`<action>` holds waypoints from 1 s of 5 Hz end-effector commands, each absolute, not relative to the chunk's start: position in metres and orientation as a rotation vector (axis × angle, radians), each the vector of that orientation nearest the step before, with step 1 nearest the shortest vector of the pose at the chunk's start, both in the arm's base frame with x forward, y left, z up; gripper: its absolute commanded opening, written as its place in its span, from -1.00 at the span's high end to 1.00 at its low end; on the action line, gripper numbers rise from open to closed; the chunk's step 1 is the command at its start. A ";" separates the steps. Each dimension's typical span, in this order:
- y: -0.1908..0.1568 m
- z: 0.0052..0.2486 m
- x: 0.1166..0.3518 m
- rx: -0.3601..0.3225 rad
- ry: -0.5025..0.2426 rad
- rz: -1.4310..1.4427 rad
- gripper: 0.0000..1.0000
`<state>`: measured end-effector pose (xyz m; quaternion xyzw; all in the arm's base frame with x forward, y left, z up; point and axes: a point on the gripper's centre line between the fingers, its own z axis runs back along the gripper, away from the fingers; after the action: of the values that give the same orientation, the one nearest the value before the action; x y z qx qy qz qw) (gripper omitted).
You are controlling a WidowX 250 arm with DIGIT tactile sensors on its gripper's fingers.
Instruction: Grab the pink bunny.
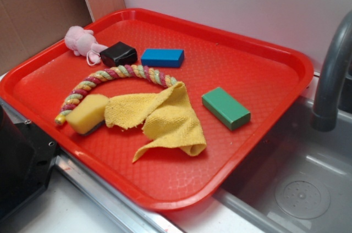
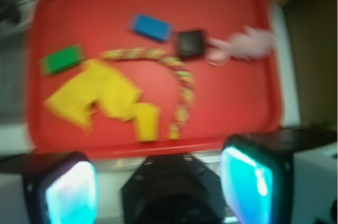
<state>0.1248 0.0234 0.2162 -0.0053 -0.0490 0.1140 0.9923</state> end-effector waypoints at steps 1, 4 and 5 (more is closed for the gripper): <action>0.063 0.184 0.175 0.000 -0.178 0.545 -1.00; 0.099 0.103 0.227 0.104 -0.248 1.078 -1.00; 0.112 0.081 0.226 0.097 -0.195 1.098 -1.00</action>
<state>0.2280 0.1044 0.0681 0.0550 -0.0691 0.5198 0.8497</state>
